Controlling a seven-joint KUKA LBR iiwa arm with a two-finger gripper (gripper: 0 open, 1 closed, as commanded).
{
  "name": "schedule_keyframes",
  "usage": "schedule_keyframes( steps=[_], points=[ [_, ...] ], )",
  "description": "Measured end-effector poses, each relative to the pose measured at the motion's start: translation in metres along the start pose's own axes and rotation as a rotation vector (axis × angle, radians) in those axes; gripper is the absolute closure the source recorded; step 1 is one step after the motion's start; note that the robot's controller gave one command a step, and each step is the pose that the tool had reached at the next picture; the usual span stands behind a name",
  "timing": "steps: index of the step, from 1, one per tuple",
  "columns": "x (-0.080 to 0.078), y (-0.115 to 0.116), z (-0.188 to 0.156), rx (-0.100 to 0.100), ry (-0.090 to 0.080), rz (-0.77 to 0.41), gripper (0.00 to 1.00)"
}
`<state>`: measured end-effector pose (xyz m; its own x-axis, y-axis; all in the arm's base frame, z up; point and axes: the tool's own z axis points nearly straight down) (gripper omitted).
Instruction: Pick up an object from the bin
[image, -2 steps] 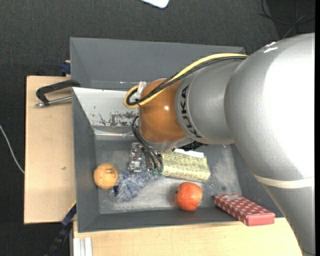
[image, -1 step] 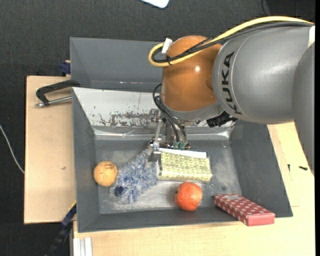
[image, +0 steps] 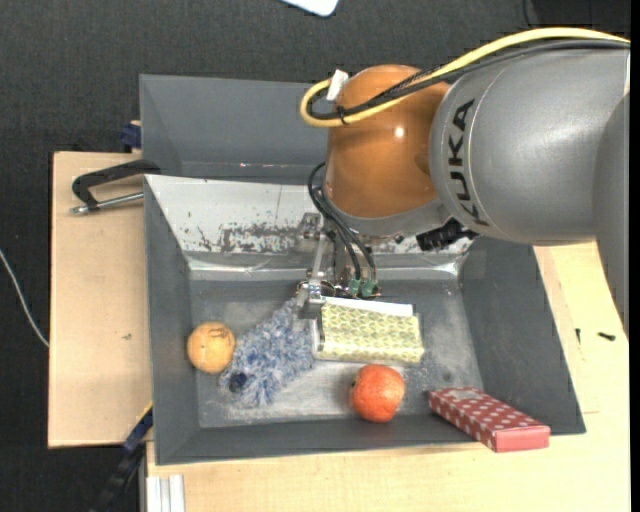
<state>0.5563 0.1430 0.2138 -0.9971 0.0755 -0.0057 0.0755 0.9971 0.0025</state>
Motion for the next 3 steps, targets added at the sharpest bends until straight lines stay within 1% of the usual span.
schedule_keyframes(
  steps=[1,2,3],
  points=[
    [0.013,0.012,0.047,-0.001,-0.003,-0.002,0.0],
    [-0.013,0.038,0.138,-0.004,0.005,0.129,1.0],
    [-0.015,0.036,0.139,-0.003,-0.005,0.131,0.0]
  ],
)
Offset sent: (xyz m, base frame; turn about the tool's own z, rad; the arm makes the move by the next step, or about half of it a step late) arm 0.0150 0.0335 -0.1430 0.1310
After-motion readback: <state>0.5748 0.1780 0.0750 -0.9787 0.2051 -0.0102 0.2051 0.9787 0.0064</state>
